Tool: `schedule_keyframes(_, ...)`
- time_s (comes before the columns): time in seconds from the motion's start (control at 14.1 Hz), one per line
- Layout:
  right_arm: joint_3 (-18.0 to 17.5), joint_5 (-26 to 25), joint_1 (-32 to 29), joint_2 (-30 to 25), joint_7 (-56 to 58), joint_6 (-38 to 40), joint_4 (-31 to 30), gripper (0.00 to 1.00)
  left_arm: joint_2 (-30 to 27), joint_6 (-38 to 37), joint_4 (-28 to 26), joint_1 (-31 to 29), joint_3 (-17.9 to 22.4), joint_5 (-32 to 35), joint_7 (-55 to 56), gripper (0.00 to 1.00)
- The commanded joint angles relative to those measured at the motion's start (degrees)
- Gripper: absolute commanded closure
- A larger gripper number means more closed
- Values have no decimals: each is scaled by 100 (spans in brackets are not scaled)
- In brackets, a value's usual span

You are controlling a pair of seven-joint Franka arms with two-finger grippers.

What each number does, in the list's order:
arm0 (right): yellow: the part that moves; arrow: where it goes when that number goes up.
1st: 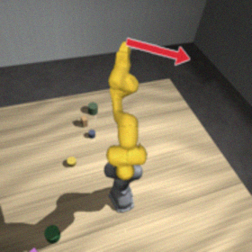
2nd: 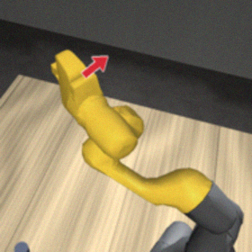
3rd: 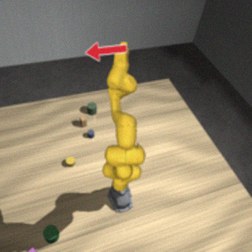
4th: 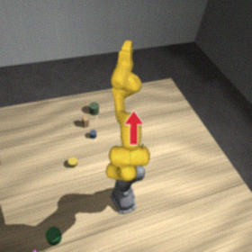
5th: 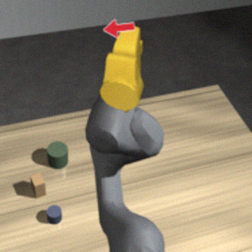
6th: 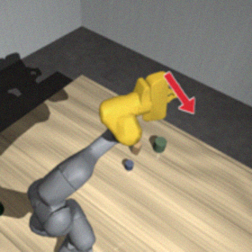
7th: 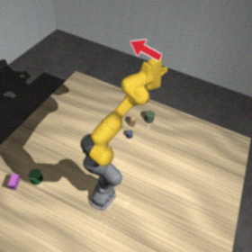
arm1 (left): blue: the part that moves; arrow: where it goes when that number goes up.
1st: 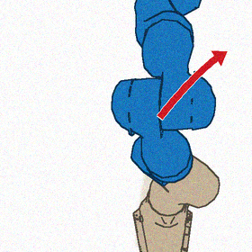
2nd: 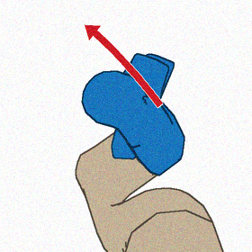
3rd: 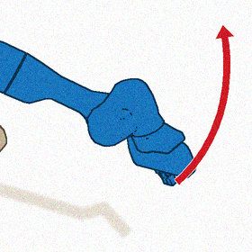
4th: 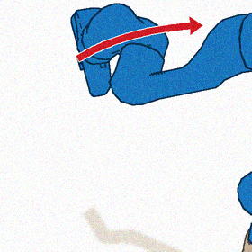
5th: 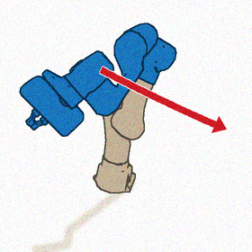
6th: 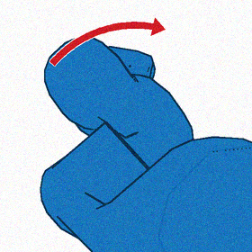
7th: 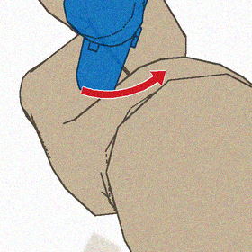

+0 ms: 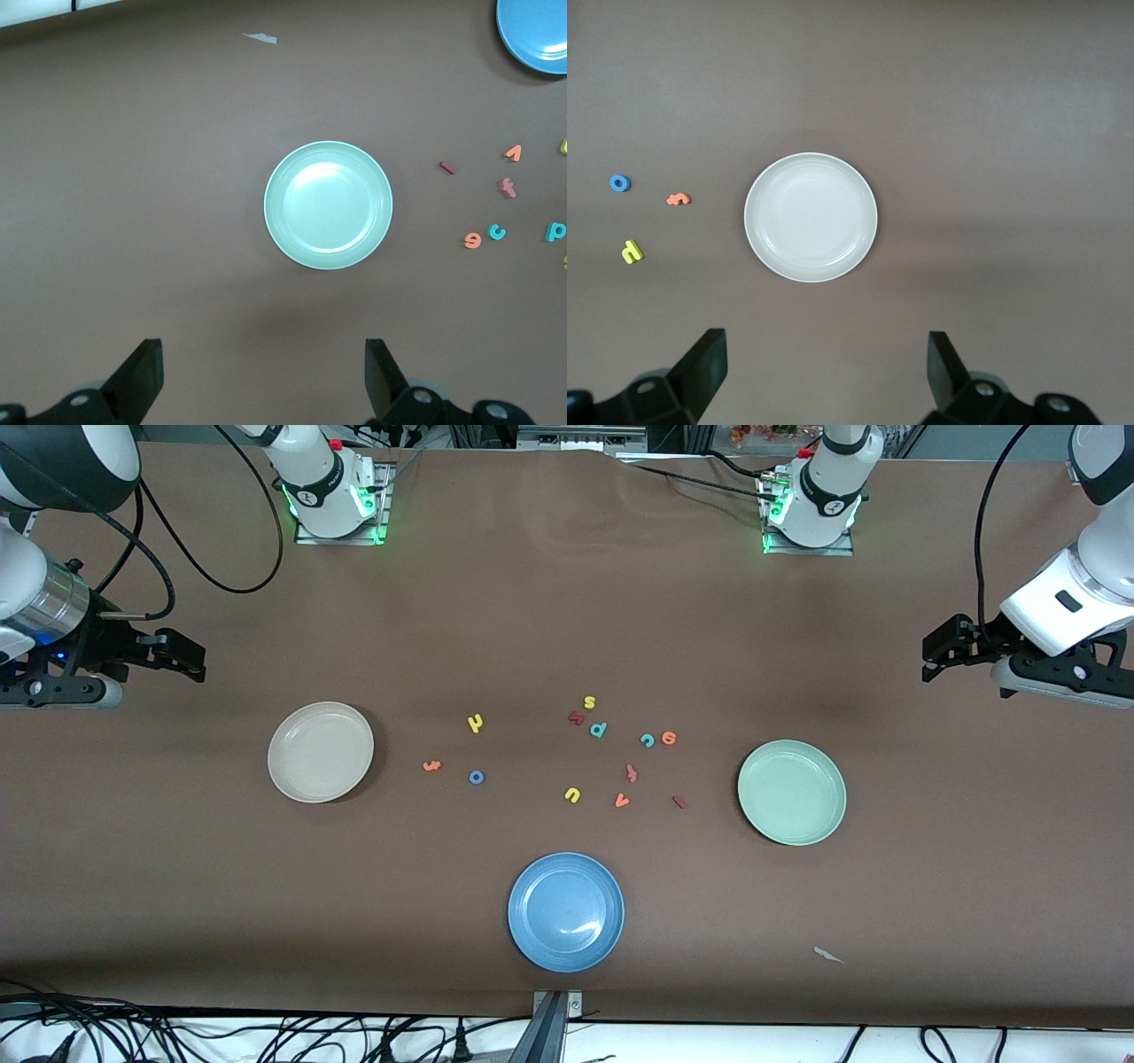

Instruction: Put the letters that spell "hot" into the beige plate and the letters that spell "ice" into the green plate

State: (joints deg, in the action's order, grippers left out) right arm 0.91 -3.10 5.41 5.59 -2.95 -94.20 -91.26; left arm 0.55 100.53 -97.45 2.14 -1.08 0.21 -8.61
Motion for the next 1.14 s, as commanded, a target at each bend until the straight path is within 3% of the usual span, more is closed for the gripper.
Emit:
schedule_keyframes(0.0,6,3,-5,-32,76,16,29,0,-82,-24,-81,23,11,32,44,0)
schedule_keyframes(1.06,-3,20,3,-6,-3,-2,29,0,85,-7,95,32,-6,295,53,0)
